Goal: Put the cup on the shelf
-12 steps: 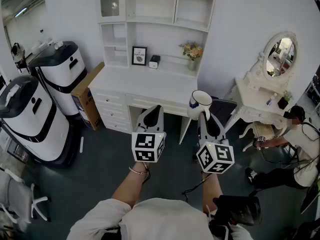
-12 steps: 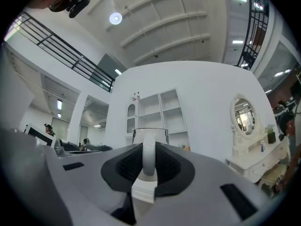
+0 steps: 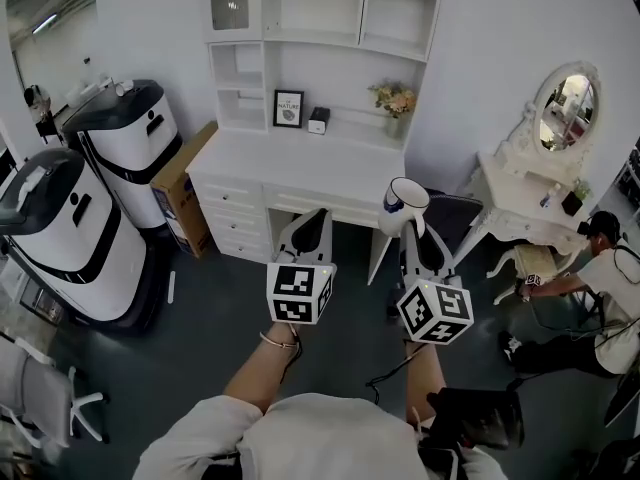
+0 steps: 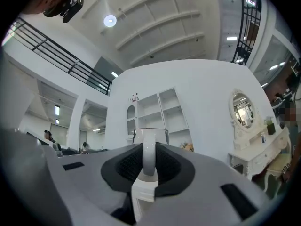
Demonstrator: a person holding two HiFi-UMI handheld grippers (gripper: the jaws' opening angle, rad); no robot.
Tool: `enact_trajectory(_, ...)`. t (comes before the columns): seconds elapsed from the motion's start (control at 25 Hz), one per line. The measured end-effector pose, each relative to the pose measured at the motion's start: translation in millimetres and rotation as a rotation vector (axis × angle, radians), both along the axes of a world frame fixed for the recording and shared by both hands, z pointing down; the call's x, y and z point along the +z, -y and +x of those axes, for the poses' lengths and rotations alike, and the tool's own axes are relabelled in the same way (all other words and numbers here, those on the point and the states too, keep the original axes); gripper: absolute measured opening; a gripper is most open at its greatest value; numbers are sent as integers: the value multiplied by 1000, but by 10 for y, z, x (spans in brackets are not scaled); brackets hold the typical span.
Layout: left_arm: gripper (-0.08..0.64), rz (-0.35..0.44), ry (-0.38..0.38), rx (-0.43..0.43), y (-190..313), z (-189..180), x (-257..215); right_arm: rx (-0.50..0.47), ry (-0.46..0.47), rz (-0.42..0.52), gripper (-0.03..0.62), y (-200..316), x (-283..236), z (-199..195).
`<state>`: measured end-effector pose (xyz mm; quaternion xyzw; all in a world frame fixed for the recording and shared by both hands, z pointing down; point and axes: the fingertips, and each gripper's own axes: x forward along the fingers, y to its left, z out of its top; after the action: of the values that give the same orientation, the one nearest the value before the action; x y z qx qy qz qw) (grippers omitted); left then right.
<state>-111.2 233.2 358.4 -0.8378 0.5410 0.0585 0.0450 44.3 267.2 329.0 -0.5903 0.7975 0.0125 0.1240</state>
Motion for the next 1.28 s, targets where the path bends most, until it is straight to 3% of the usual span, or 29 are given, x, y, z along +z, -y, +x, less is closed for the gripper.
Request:
enact_trajectory(0.56,8,-3,-17,14,221,-33,27,22,-15,1,74,238,23,-11)
enact_trajectory(1.28,8,7,5,-4,1391,525,-49,-3,-10,13,74,1454,-21,509)
